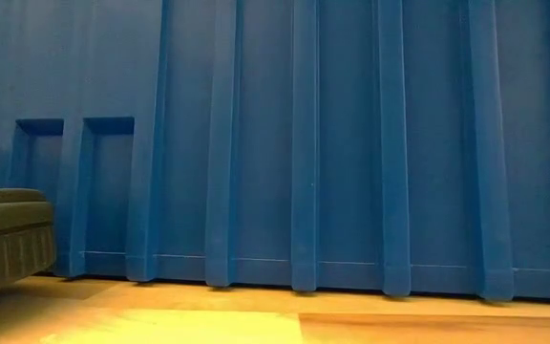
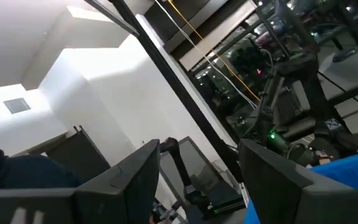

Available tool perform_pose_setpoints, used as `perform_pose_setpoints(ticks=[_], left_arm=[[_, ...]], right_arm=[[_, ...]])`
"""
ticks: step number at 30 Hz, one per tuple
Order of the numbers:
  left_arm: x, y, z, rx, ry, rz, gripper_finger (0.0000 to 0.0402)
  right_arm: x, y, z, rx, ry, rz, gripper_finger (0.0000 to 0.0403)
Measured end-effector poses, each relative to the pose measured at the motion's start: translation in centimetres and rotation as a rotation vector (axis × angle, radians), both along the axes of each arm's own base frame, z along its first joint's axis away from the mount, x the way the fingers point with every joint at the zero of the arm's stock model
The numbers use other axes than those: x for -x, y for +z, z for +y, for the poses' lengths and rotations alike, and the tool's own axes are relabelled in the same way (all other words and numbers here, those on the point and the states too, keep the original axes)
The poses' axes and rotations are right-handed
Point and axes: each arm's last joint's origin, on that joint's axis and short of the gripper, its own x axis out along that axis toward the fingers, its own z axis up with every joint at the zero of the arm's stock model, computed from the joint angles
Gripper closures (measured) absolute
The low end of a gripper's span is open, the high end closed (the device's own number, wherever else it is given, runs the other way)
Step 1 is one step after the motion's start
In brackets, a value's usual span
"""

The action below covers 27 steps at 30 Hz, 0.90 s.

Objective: Pick and place slides into bin
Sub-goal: Put the black slide into the blue organizer bin

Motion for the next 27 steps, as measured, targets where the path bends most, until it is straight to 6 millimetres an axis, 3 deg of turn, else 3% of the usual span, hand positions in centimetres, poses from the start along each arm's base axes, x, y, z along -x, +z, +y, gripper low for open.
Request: perform_pose_setpoints(ticks=[12,21,27], left_arm=[[0.6,-0.4,0.8,-0.132,-0.041,0.08,0.0254],[0.6,-1.4,0.8,-0.11,0.014,0.049,0.0253],[0.7,-1.4,1.0,-0.128,0.062,0.045,0.0203]], right_arm=[[-0.6,-0.2,0.1,-0.039,0.013,0.034,0.0196],[-1.1,-0.5,0.2,-0.061,-0.004,0.068,0.0196],[-1.6,-0.7,0.3,-0.06,-0.006,0.088,0.0196]])
